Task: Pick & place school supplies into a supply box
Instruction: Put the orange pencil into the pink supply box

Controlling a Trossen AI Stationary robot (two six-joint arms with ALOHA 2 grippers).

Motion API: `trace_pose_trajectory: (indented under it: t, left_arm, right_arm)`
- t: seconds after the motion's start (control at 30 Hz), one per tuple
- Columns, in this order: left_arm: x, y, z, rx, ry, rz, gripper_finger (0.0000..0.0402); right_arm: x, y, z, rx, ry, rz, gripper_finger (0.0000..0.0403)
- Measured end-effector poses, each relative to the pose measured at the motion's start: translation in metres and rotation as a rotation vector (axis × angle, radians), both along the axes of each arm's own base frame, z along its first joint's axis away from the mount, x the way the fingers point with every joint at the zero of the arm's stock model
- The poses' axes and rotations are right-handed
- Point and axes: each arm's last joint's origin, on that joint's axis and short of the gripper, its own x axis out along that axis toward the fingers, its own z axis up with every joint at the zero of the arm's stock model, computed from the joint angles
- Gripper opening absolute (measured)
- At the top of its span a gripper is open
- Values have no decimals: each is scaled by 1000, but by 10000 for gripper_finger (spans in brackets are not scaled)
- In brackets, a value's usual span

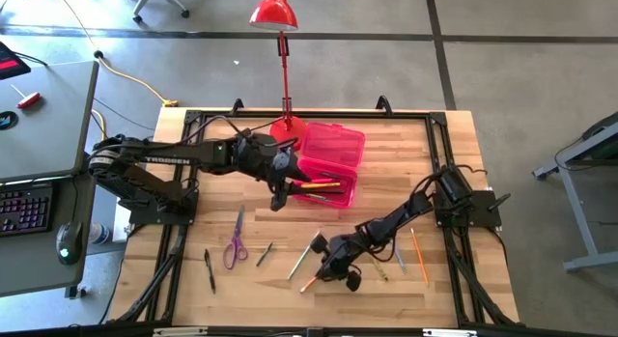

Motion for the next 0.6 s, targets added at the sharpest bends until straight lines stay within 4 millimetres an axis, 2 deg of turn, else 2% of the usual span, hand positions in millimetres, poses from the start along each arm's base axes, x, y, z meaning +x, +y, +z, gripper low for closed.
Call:
trace_pose_trajectory:
  t: [0.2,0.27,0.37,0.47,0.6]
  left_arm:
    - [-3,-14,1,-23,22,-35,184]
    - [-6,-19,3,-37,25,-45,184]
    - [-14,-27,10,-77,27,-29,184]
    - [-24,-39,19,-77,8,-21,184]
    - [-39,-54,29,-50,-11,-8,184]
  right_arm:
    - [-7,11,25,-119,-93,-124,6]
    - [-10,10,42,-144,-123,-159,4]
    - [-15,6,78,-174,-199,-226,8]
    - [-26,-2,105,-275,-224,-342,4]
    - [-33,-30,134,-384,-267,-574,5]
